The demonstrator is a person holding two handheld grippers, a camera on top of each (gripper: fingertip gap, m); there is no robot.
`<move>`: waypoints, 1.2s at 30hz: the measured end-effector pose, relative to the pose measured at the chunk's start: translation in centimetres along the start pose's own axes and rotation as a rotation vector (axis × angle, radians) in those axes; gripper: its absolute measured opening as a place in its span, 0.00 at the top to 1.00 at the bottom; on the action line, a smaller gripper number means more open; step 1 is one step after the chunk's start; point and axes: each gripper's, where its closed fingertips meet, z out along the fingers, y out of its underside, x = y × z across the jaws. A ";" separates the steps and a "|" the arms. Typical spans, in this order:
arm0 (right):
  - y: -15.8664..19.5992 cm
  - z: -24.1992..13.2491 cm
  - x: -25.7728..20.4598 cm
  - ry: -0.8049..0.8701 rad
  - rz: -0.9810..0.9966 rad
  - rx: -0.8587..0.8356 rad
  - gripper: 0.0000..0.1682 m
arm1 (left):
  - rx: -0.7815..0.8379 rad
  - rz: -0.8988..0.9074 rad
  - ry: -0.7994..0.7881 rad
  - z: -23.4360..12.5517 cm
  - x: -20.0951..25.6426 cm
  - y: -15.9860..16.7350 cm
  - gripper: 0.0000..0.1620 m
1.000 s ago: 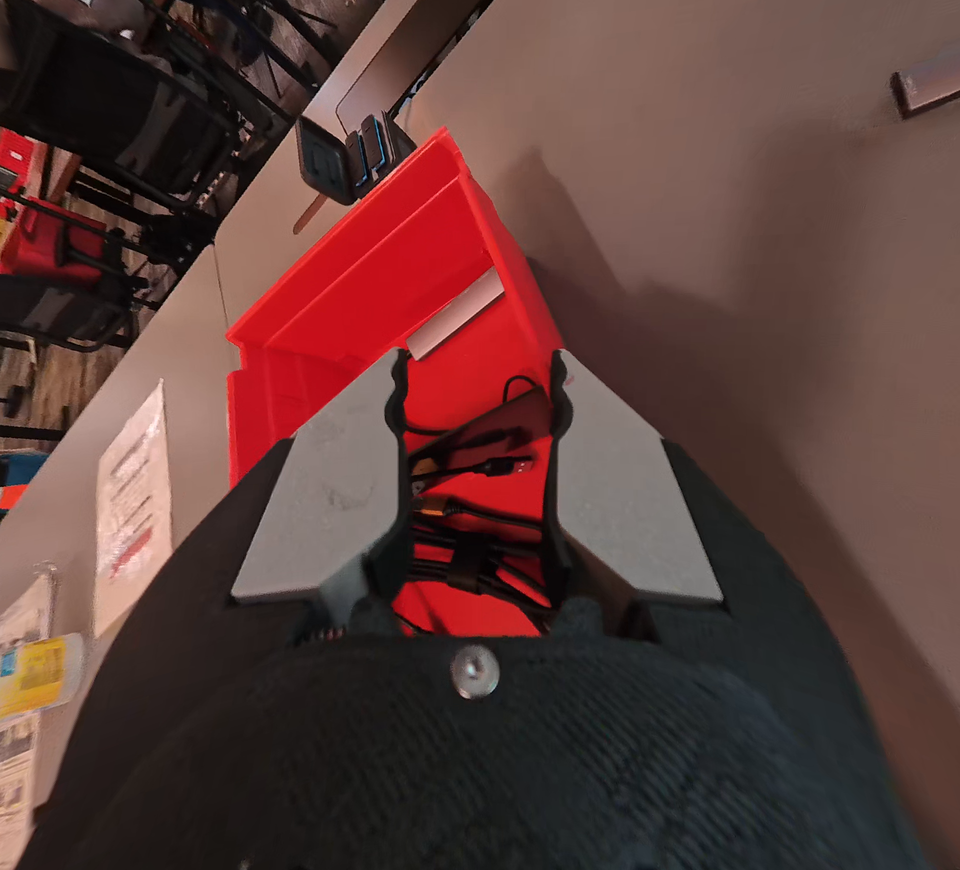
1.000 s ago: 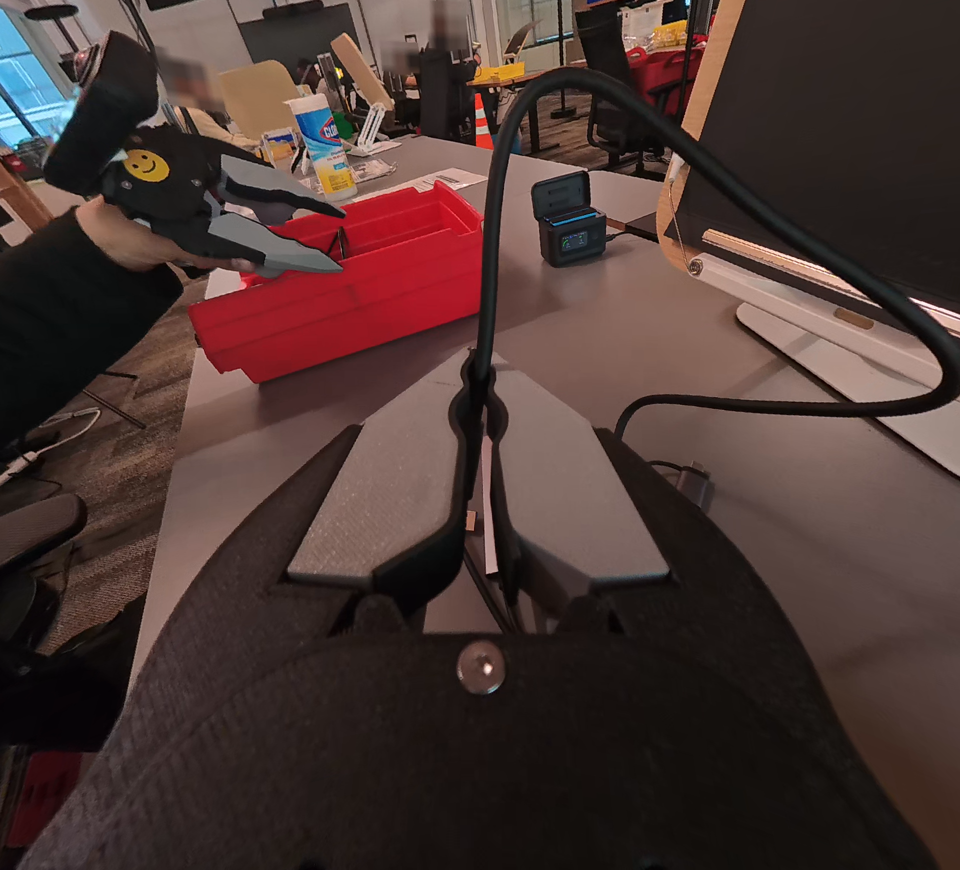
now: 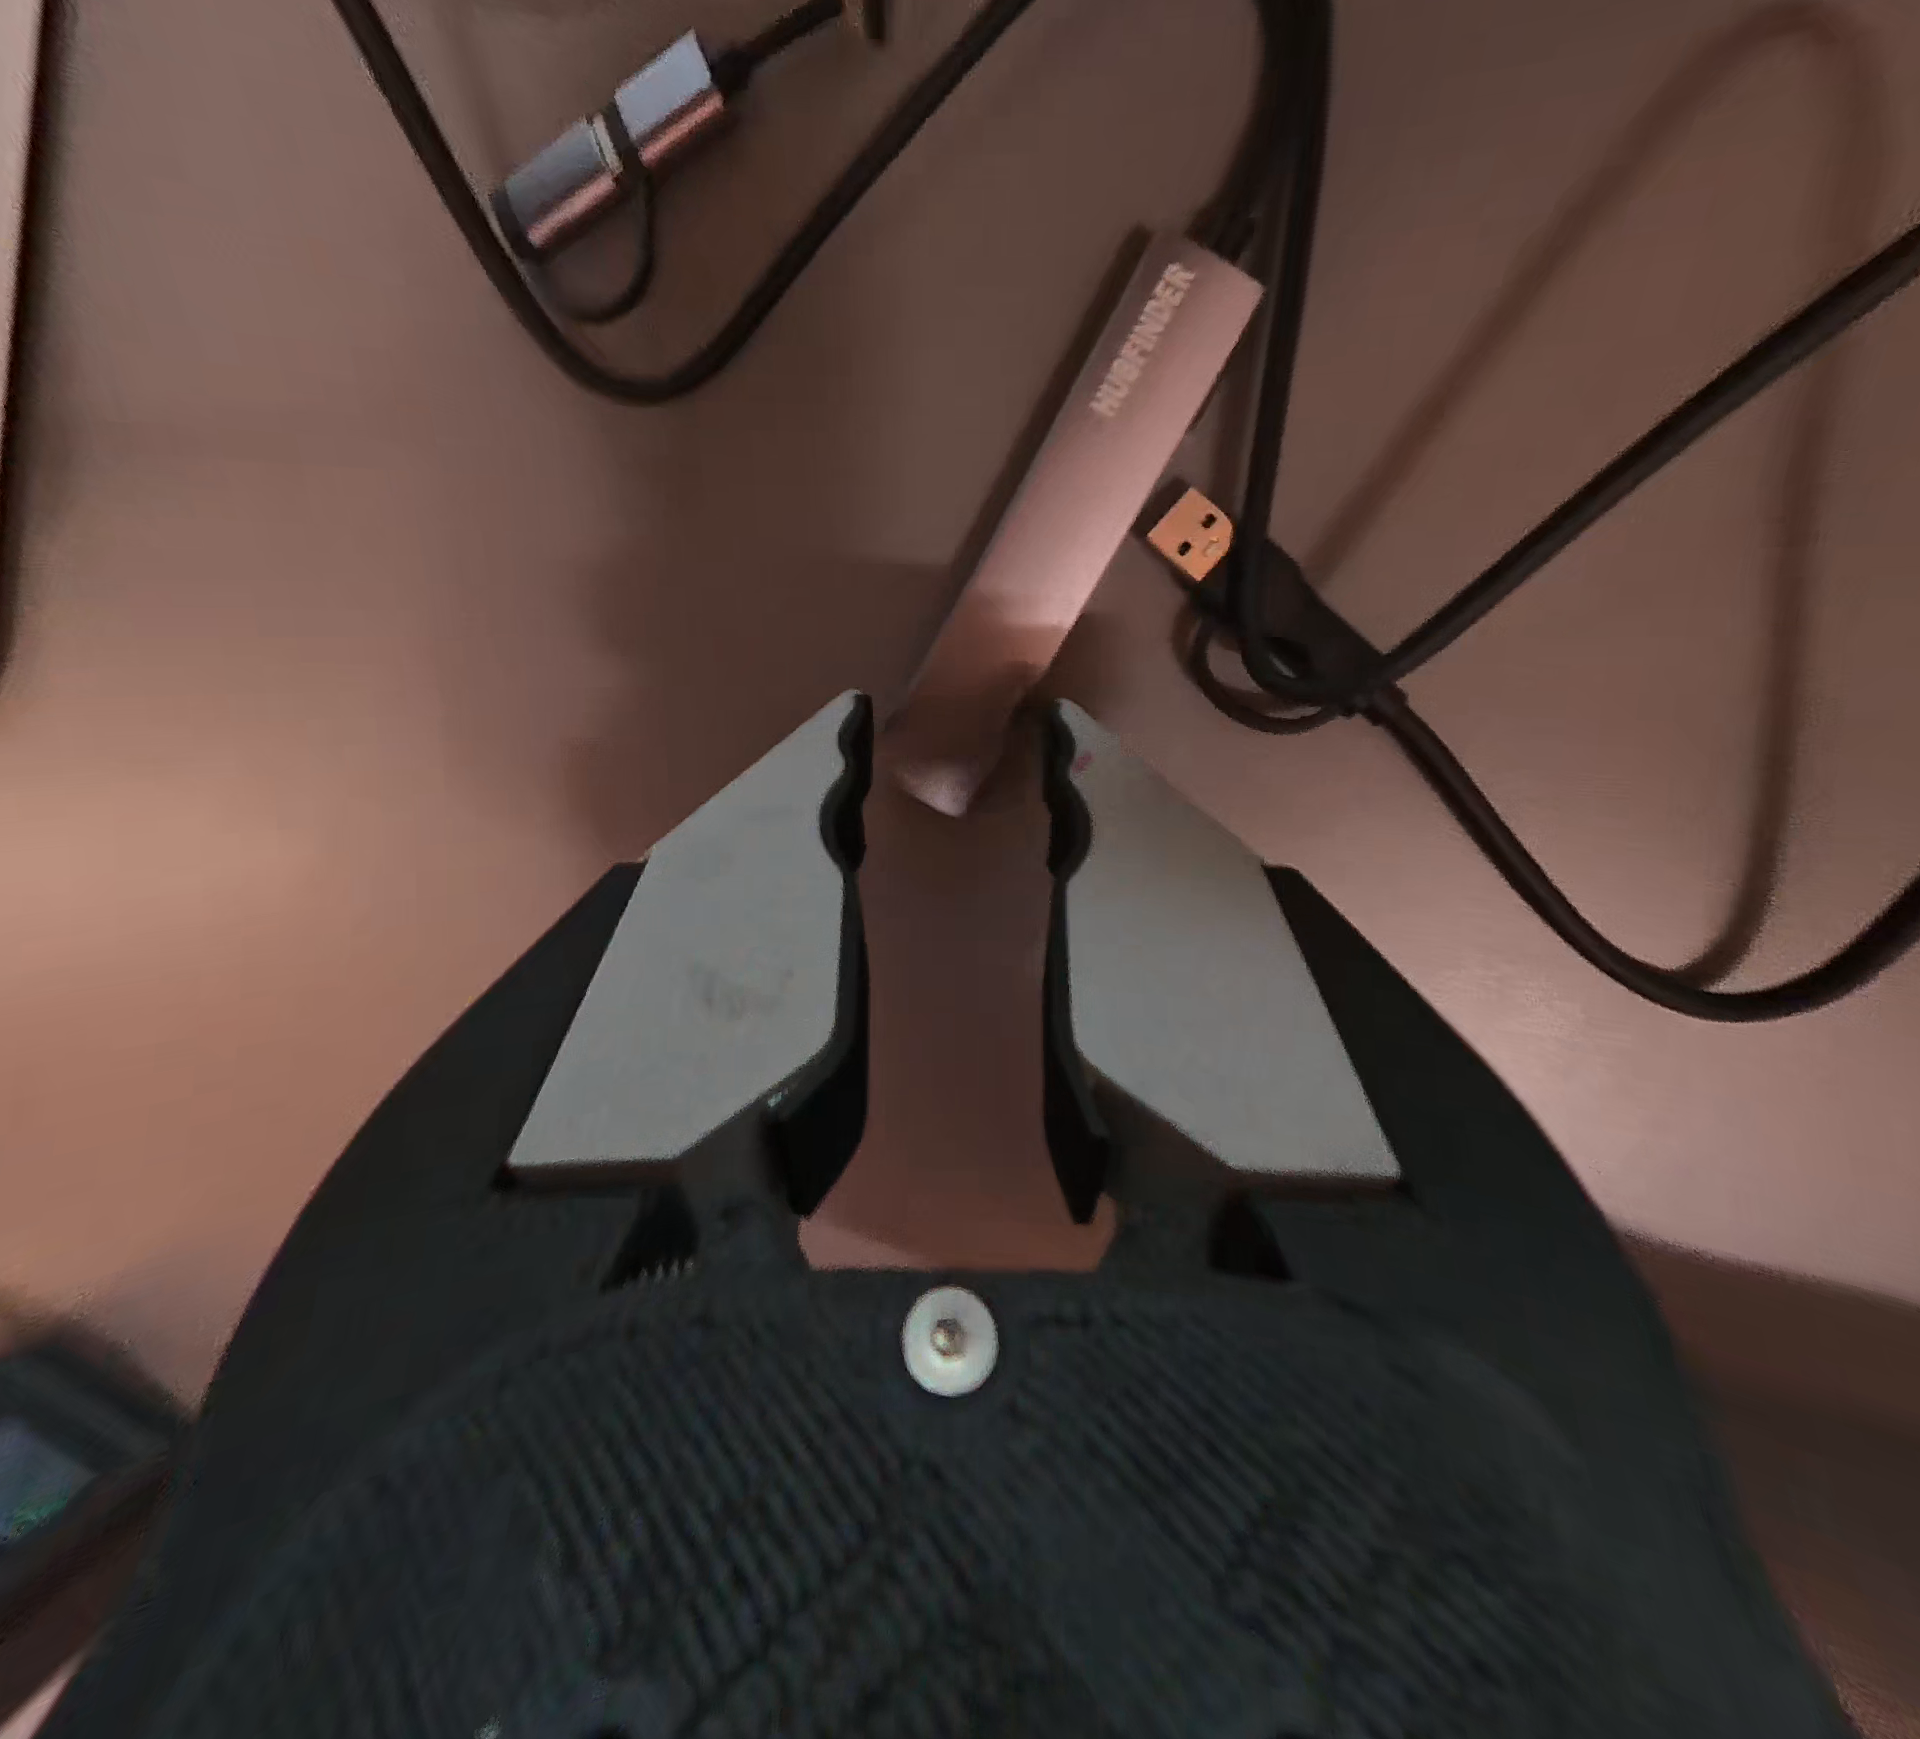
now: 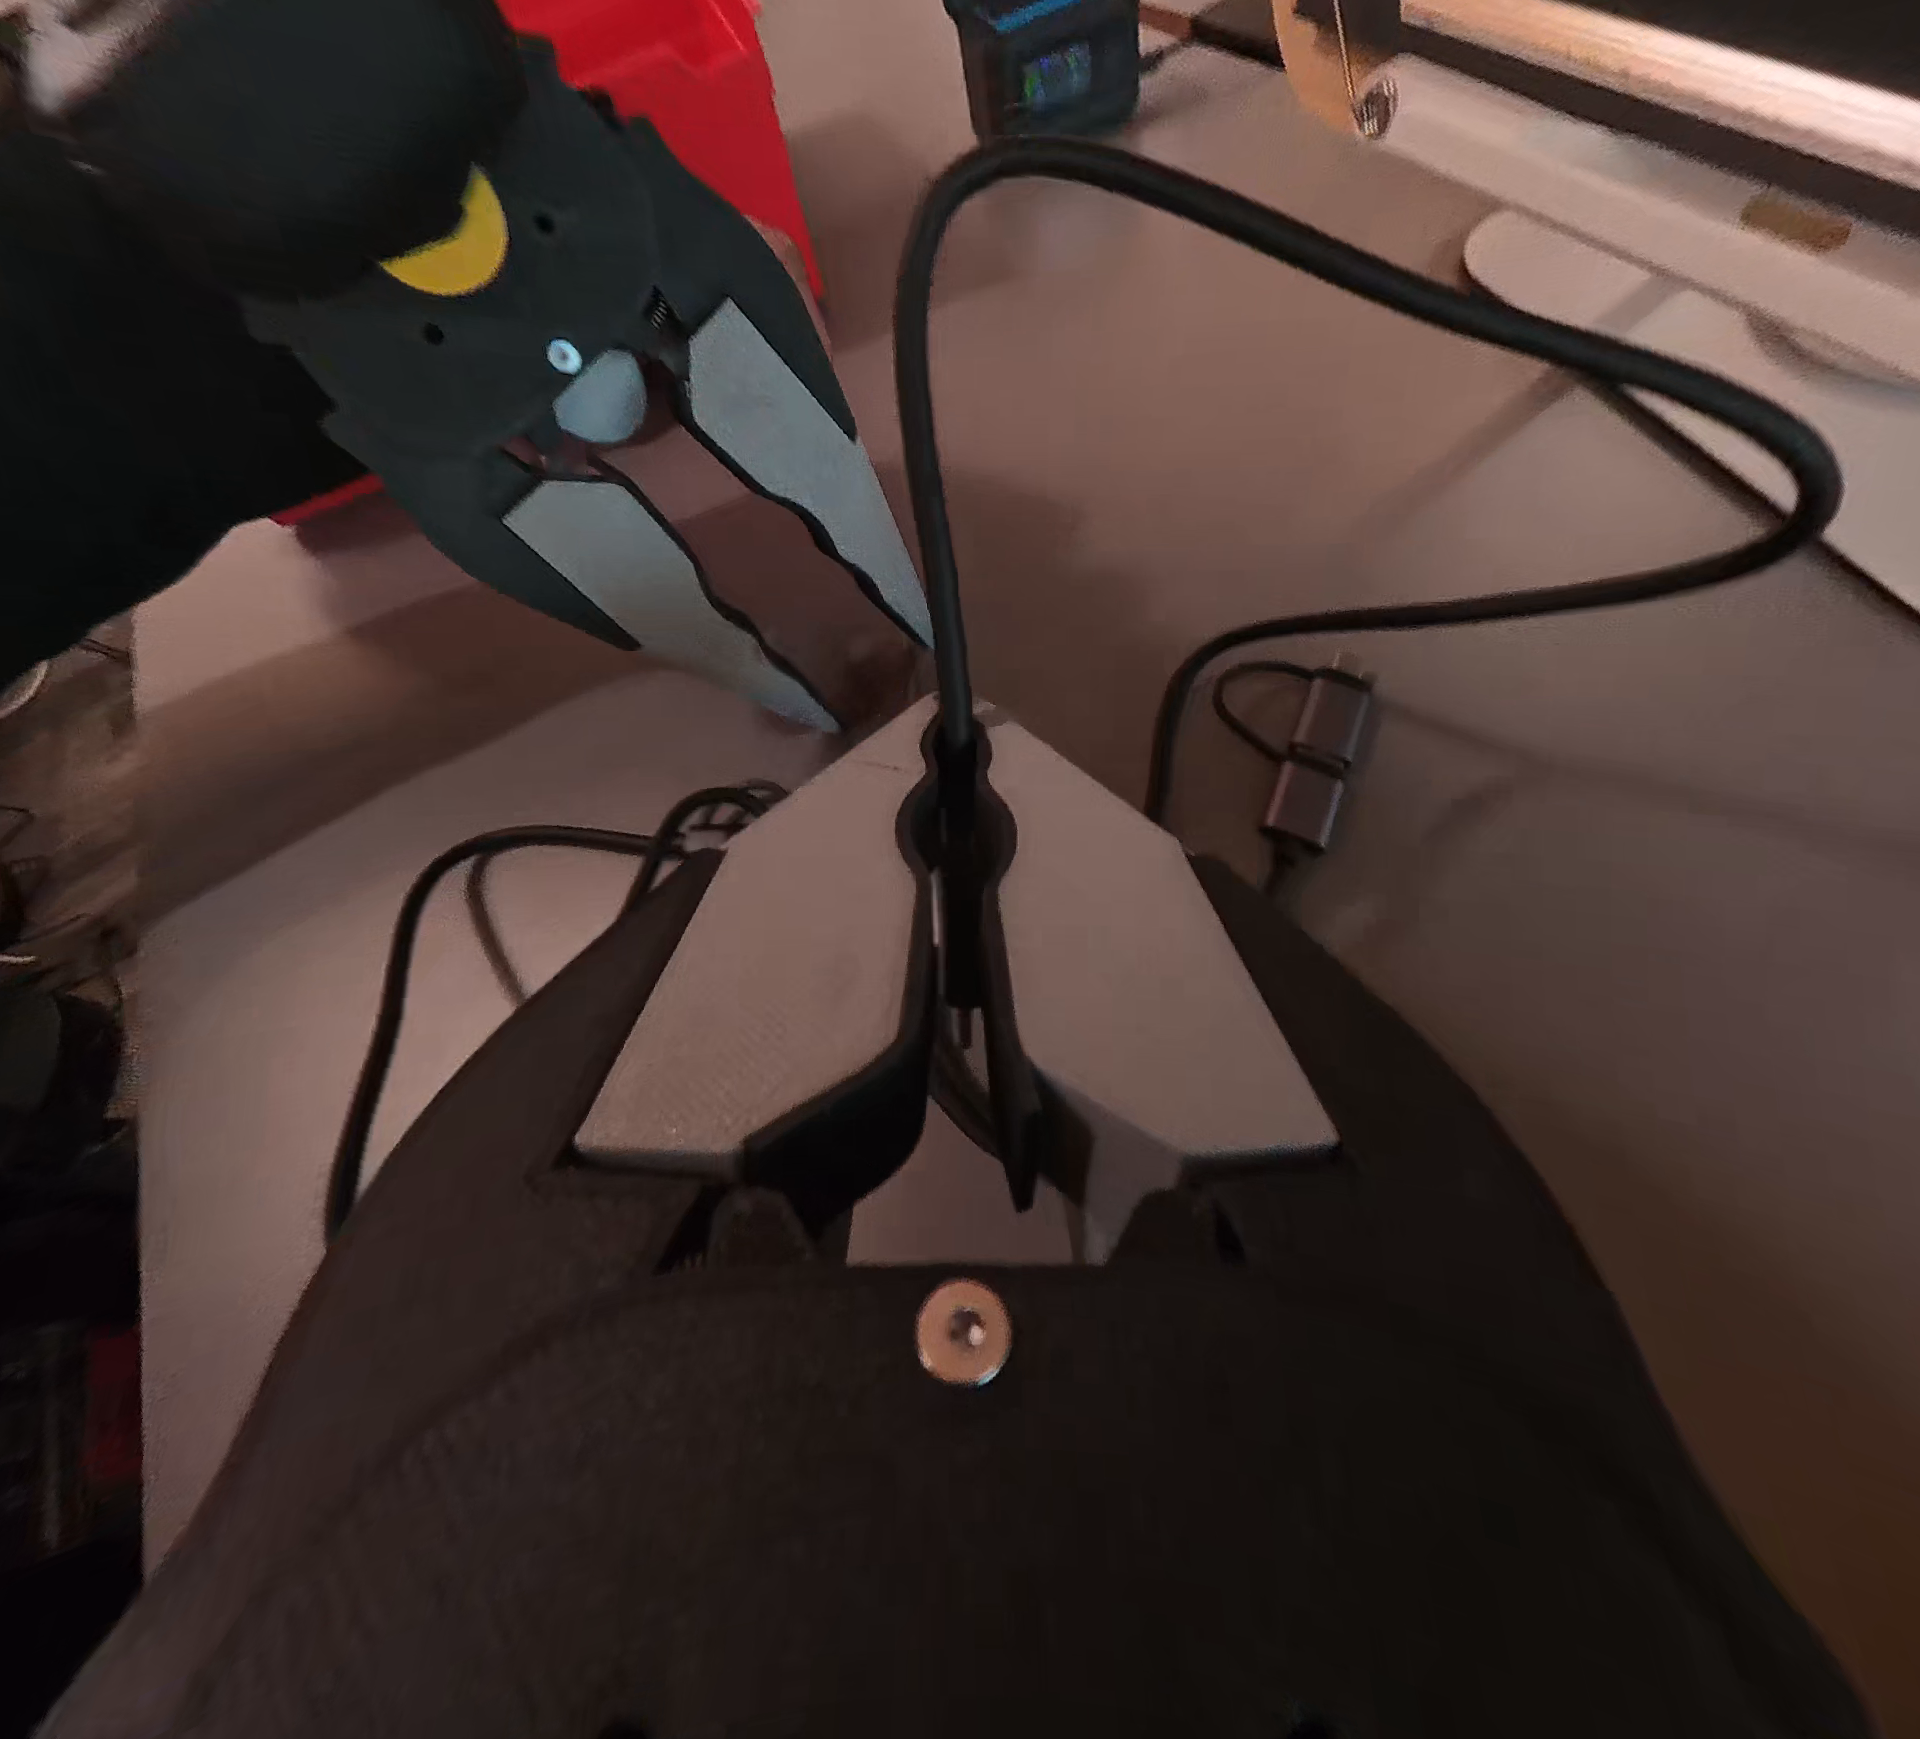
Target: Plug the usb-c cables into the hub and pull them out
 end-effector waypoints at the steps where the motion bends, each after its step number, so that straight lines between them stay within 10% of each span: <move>1: 0.4 0.2 0.3 0.008 0.011 -0.021 1.00 | 0.008 0.023 0.009 0.2 -0.1 -0.2 0.82; 14: 4.4 1.7 2.3 0.098 0.032 -0.227 0.94 | 0.283 0.013 -0.031 0.4 1.6 -1.9 0.86; 23: 1.7 0.9 2.6 0.225 -0.129 -0.137 0.73 | 0.259 0.208 -0.275 -0.5 1.1 -1.0 0.87; 36: 4.9 4.0 -1.2 0.053 -0.476 -0.266 0.84 | 0.418 0.115 -0.233 -2.8 1.1 -2.1 0.88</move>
